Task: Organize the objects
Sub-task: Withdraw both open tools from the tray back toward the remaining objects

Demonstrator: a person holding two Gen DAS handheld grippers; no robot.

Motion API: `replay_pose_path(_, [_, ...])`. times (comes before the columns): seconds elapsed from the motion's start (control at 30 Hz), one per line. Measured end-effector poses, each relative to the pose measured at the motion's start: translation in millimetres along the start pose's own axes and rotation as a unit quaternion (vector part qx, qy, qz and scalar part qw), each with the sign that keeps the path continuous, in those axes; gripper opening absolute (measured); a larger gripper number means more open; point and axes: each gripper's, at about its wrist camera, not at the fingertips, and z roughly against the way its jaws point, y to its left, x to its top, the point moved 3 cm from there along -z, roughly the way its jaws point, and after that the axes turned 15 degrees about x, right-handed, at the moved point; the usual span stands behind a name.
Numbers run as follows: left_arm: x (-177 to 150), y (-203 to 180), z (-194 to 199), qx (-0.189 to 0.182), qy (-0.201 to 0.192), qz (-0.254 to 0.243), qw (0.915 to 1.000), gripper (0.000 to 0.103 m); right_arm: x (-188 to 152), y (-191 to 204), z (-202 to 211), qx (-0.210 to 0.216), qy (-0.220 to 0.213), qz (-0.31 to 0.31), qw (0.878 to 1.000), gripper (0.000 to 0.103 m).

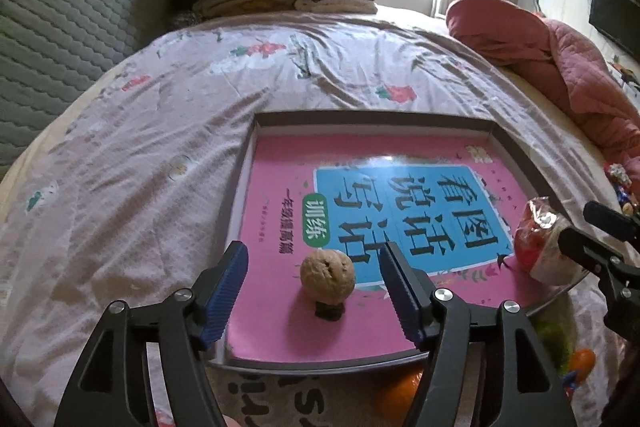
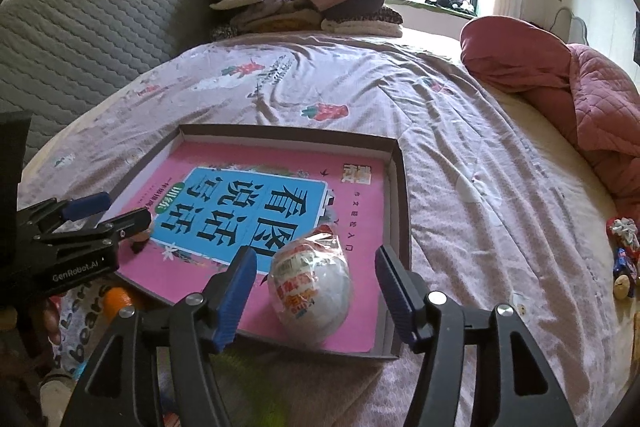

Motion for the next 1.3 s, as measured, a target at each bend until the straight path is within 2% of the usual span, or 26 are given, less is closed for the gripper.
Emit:
replay_pose_path(0.23, [6, 11, 30, -0.002, -0.019, 0.013, 0.9997, 0.073, 3, 7, 21, 0.003, -0.015, 0.005, 1.000, 0.063])
replay_pose_path(0.47, [5, 20, 79, -0.012, -0.054, 0.033, 0.9979, 0.074, 6, 22, 48, 0.010, -0.034, 0.017, 0.999, 0.063])
replay_pose_path(0.8, [-9, 14, 133, -0.022, -0.081, 0.019, 0.9963, 0.075, 1, 42, 90, 0.015, -0.060, 0.032, 0.998, 0.063])
replay_pose_path(1.3, [-32, 12, 187, -0.025, -0.101, 0.008, 0.9946, 0.075, -20, 59, 135, 0.018, -0.081, 0.045, 0.995, 0.063])
